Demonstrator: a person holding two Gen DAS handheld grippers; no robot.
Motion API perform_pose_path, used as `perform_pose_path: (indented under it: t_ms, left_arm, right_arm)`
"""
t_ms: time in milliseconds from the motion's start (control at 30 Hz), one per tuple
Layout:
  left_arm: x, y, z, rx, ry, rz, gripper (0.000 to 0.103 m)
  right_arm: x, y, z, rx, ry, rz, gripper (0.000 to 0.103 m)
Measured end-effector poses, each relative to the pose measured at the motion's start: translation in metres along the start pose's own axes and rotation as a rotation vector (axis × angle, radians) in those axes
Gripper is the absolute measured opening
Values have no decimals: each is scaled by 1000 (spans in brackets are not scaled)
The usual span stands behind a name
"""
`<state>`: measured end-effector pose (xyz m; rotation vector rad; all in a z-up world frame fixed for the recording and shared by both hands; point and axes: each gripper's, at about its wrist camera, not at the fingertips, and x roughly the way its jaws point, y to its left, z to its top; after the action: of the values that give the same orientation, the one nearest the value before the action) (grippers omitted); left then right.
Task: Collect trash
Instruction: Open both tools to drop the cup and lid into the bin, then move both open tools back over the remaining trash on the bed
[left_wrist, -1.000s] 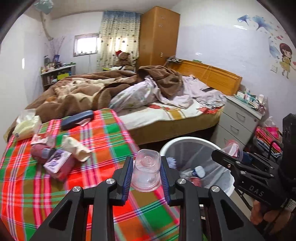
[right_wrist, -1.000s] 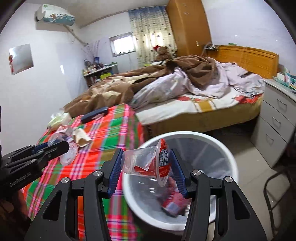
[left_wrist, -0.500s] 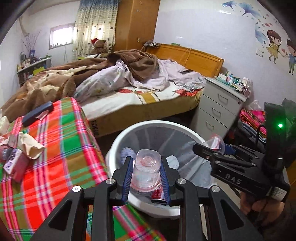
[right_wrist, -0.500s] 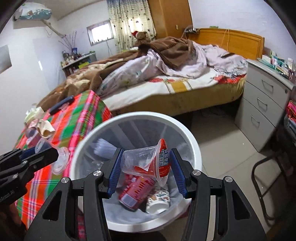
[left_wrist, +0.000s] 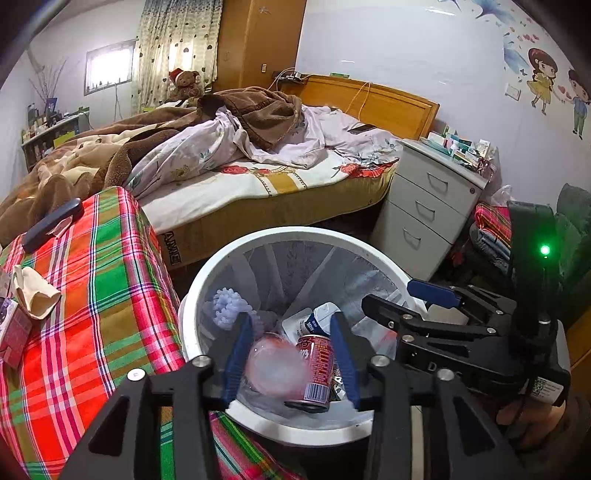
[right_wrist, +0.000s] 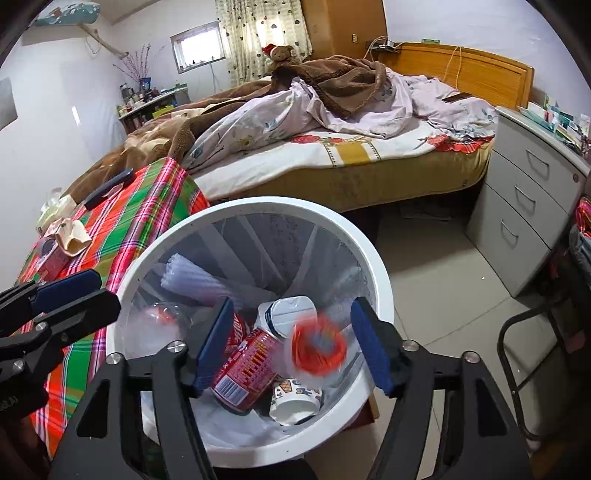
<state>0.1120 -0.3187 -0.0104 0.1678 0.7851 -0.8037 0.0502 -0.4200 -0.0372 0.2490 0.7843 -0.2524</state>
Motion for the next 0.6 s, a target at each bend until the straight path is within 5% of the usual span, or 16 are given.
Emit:
perform_pose_path:
  t_ms: [600]
  left_arm:
    - [-32, 16, -6, -33, -43, 33, 45]
  right_arm:
    - [-20, 13, 2, 15, -64, 2, 68]
